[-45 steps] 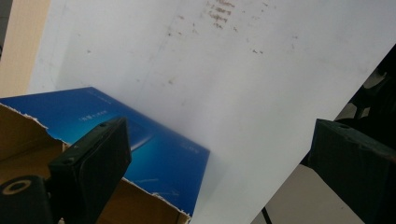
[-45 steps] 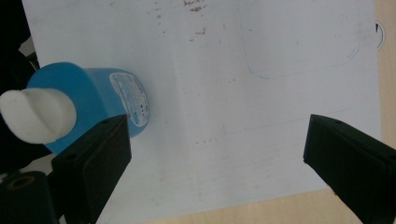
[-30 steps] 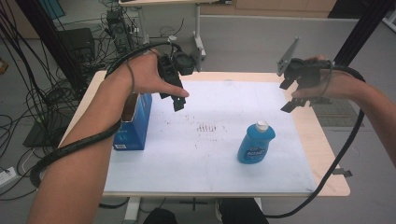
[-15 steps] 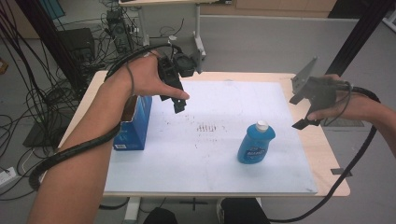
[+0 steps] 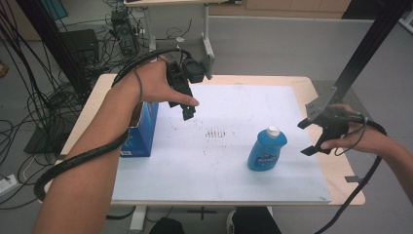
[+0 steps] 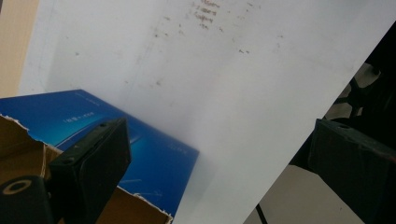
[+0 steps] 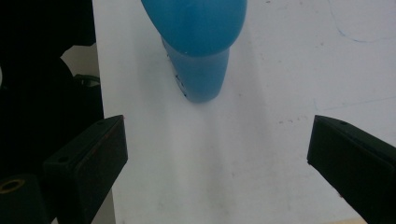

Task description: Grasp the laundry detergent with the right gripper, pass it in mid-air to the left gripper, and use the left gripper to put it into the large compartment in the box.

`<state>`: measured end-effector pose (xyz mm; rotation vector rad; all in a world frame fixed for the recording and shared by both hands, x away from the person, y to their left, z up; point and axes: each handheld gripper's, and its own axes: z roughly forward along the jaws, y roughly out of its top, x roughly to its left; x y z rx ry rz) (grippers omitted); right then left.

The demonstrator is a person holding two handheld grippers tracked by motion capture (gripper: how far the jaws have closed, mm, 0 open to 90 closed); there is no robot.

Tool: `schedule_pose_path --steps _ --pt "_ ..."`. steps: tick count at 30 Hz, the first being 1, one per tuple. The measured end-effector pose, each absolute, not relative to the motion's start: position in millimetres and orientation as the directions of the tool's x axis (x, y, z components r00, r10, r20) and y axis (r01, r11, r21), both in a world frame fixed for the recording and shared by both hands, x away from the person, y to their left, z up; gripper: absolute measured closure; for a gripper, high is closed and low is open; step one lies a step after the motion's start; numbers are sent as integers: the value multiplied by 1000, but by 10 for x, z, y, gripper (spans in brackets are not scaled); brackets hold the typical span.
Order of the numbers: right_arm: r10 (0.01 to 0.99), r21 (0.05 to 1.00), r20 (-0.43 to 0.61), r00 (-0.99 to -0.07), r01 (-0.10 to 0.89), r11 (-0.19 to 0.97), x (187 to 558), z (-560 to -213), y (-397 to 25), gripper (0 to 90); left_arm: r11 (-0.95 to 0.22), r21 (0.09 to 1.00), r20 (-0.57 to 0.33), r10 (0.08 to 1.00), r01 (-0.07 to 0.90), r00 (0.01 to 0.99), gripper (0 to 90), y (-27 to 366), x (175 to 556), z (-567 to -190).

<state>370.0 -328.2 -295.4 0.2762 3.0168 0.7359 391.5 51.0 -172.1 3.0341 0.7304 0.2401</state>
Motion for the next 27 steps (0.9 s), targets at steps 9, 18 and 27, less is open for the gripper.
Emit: schedule_pose_path --steps 9,18,27 --pt "162 527 26 -986 151 836 3649 -3205 -3199 44 -891 38 144 453 452 880 64 541 3906 -1733" --pt "135 590 44 -990 135 796 3648 -3453 -3071 39 -886 31 136 463 463 876 65 569 3917 -1781" --pt "126 643 61 -990 135 754 3653 -3618 -2996 37 -886 28 134 462 463 877 65 566 3935 -1796"
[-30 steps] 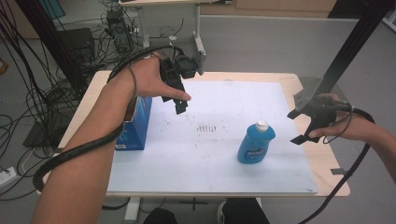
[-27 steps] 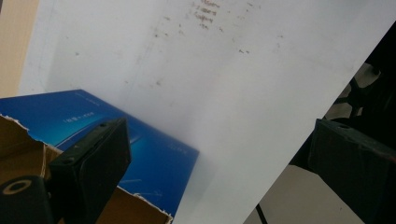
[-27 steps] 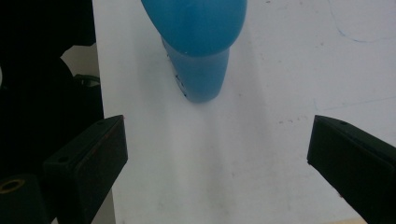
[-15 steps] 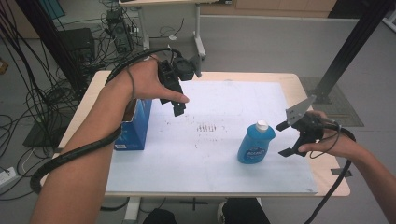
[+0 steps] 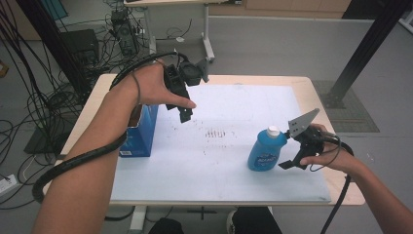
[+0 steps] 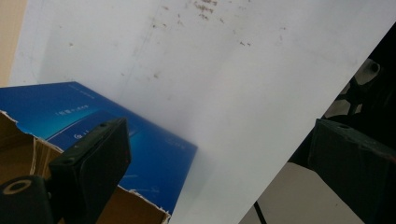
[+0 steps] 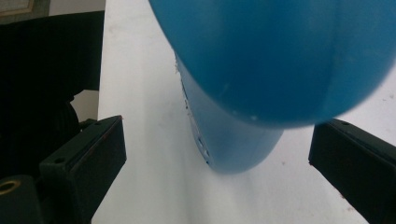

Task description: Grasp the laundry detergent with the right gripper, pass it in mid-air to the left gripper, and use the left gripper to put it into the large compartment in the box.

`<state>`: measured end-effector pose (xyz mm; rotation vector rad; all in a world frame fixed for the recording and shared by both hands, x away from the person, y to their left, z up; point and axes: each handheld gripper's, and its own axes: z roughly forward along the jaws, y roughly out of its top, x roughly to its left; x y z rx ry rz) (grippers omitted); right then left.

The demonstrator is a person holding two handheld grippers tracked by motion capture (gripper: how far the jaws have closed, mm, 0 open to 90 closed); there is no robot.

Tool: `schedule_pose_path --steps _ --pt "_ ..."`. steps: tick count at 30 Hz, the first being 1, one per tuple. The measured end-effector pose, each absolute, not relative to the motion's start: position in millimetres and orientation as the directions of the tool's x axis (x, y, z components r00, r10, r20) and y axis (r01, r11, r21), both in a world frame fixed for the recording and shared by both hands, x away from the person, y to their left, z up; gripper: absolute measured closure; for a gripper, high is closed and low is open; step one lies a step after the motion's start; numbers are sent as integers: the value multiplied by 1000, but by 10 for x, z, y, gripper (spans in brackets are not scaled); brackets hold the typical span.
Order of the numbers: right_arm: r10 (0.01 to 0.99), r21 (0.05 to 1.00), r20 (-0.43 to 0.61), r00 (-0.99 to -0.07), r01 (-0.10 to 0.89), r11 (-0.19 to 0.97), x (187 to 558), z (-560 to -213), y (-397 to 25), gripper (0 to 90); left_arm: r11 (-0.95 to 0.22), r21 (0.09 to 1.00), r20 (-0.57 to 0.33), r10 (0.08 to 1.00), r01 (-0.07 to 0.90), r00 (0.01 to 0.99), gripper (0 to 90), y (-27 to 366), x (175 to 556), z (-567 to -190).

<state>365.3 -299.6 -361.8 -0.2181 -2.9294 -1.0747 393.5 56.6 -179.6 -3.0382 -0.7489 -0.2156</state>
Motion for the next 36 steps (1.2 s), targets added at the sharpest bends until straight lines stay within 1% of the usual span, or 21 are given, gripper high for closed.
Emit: schedule_pose_path --steps 16,36 --pt "130 716 73 -989 143 683 3666 -3780 -2931 34 -885 20 130 464 465 876 65 558 3949 -1823" --pt "118 742 71 -990 132 657 3671 -3852 -2857 29 -887 13 126 459 462 879 65 527 3946 -1829"
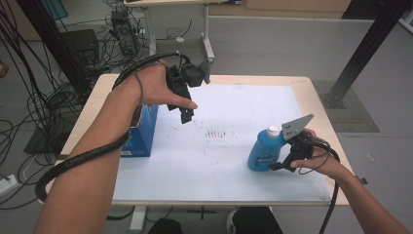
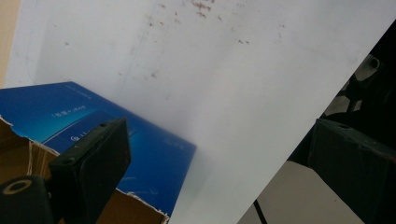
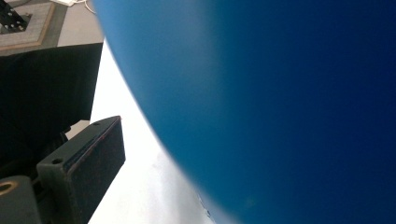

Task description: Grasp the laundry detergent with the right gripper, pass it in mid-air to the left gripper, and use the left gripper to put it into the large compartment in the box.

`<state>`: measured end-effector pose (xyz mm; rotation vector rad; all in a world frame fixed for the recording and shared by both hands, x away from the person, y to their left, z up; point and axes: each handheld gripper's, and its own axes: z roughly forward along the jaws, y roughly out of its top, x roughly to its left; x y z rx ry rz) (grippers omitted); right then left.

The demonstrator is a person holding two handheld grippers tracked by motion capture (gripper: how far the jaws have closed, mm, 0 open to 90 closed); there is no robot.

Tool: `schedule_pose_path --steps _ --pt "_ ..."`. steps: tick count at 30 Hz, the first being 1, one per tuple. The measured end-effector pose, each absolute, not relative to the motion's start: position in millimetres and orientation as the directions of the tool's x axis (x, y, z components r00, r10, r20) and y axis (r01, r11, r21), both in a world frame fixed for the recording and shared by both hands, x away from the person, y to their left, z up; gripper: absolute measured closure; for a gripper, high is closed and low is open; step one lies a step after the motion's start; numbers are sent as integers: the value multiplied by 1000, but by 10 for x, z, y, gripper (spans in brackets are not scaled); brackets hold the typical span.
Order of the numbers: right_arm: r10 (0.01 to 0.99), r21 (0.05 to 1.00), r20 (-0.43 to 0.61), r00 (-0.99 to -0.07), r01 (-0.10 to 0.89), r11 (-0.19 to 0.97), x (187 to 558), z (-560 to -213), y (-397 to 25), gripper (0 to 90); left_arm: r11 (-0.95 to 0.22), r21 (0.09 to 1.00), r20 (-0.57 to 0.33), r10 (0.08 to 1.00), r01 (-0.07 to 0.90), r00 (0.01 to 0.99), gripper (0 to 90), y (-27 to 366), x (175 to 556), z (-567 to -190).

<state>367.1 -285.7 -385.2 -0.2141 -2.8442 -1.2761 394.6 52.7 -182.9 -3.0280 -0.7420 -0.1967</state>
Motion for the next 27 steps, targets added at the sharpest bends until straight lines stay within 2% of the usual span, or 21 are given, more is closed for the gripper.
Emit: schedule_pose_path --steps 27 --pt "111 754 68 -991 124 645 3651 -3876 -2846 30 -889 17 130 455 457 881 65 544 3953 -1808"
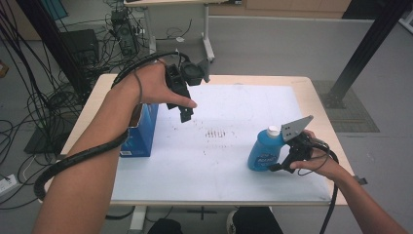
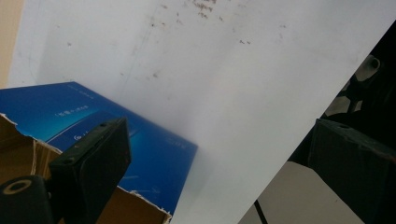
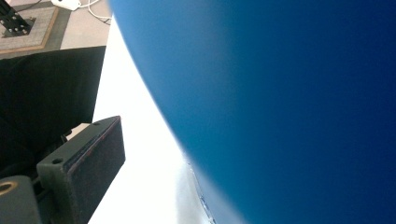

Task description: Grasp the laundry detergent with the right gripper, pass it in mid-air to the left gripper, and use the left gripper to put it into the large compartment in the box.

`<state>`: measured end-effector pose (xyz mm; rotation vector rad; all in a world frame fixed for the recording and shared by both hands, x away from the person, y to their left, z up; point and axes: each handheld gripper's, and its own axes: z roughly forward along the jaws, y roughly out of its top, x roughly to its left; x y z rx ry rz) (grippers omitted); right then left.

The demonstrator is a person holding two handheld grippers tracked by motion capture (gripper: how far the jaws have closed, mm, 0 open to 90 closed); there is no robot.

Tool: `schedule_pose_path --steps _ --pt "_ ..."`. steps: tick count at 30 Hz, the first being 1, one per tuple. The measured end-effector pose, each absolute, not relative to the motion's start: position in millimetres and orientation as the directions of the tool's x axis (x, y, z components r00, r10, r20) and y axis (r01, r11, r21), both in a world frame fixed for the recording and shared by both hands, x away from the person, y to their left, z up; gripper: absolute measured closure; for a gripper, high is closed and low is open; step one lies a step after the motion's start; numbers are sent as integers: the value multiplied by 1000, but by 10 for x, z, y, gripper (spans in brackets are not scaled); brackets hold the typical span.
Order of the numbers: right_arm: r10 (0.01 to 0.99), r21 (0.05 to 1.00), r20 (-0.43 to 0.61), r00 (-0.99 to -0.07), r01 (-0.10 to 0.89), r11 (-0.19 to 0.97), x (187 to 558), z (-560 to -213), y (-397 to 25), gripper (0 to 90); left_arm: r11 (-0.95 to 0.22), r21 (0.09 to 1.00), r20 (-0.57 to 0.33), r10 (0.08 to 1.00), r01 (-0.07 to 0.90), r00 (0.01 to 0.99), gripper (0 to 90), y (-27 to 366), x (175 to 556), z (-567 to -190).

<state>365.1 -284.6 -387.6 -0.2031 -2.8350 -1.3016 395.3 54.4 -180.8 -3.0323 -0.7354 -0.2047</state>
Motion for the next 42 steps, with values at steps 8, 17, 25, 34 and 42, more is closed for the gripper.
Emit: schedule_pose_path --steps 8,17,25,34,42 --pt "115 758 65 -991 124 640 3651 -3866 -2859 30 -887 17 128 459 461 879 65 552 3952 -1821" --pt "119 767 58 -991 120 630 3639 -3866 -2877 30 -887 21 131 459 461 879 65 535 3948 -1807" --pt "118 769 58 -991 120 628 3636 -3888 -2875 30 -889 13 130 455 457 881 65 527 3957 -1810" --pt "117 772 60 -991 120 624 3640 -3891 -2881 29 -888 13 128 458 460 880 65 532 3965 -1816" --pt "121 768 66 -990 128 627 3643 -3902 -2881 29 -889 21 131 456 457 881 65 531 3970 -1810"
